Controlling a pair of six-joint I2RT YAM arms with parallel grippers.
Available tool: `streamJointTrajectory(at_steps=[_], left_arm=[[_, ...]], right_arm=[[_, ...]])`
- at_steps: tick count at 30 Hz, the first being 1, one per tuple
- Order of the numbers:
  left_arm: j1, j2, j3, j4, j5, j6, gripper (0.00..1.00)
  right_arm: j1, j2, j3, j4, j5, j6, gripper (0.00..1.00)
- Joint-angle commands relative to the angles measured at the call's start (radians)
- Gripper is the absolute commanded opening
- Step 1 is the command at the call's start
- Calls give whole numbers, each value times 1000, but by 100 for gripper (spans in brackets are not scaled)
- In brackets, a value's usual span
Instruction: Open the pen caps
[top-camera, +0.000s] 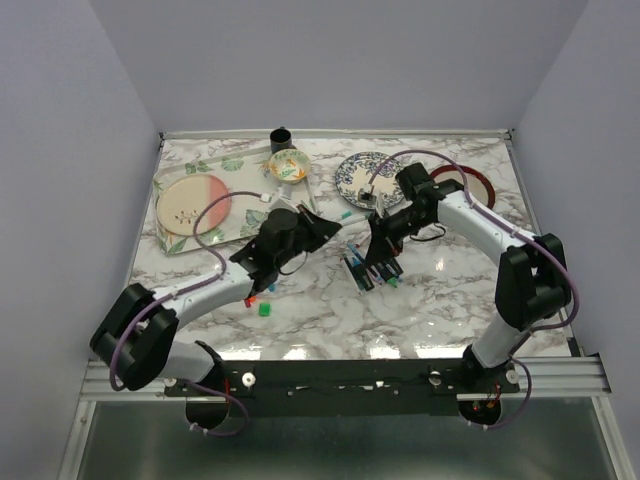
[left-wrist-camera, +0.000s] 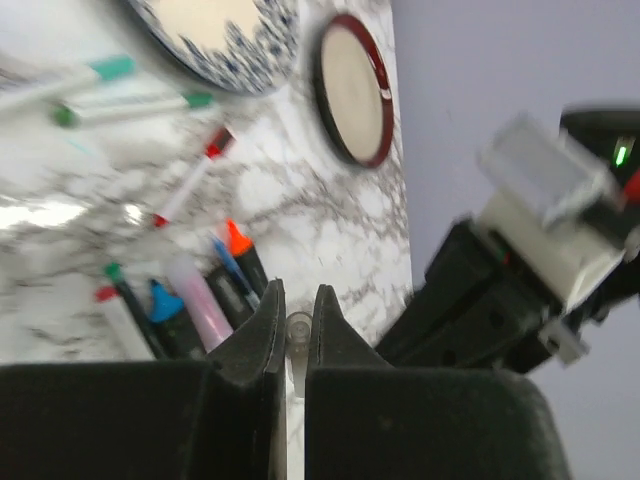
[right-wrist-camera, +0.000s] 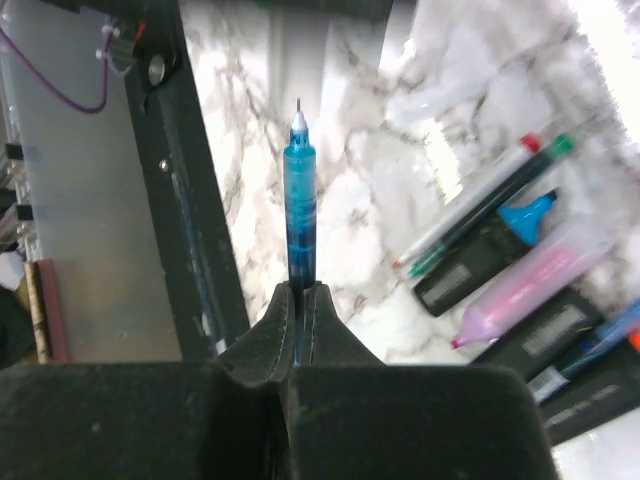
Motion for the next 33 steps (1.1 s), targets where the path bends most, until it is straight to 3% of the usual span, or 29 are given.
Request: streamJointTrajectory(at_steps=[1, 7, 14, 21, 29, 32, 33], left_arm=[[247, -168, -111, -79, -62, 27, 0], [341, -294, -161, -153, -27, 68, 0], [339, -429, -196, -468, -112, 225, 0], [339, -515, -277, -588, -194, 259, 1], [339, -465, -305, -610, -181, 300, 8], [339, -445, -302, -618, -200, 312, 17], [339, -442, -302, -618, -204, 314, 24]], right_arm=[[60, -20, -14, -69, 102, -12, 1], [87, -14, -13, -60, 134, 2, 1], [84, -29, -22, -12, 214, 39, 1], [84, -14, -17, -14, 229, 40, 1], [81, -12, -19, 8, 283, 69, 1], [70, -11, -20, 14, 295, 82, 0], [66, -12, -20, 14, 296, 82, 0]])
